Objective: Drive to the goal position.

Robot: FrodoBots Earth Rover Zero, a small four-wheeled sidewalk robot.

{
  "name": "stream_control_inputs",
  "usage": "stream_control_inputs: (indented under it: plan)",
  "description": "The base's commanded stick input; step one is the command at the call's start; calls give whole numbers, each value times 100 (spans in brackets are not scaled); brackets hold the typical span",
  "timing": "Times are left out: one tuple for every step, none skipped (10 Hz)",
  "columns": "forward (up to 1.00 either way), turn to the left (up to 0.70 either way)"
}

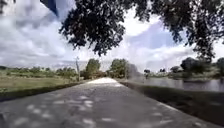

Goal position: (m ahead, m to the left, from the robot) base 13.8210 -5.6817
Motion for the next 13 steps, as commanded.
stream_control_inputs:
  plan:
    - [69,4]
    - [69,13]
    - [69,14]
    - [69,7]
    - [69,1]
    - [69,1]
    - [69,1]
    - [69,2]
    - [69,8]
    - [69,13]
    - [69,10]
    - [69,1]
    - [69,4]
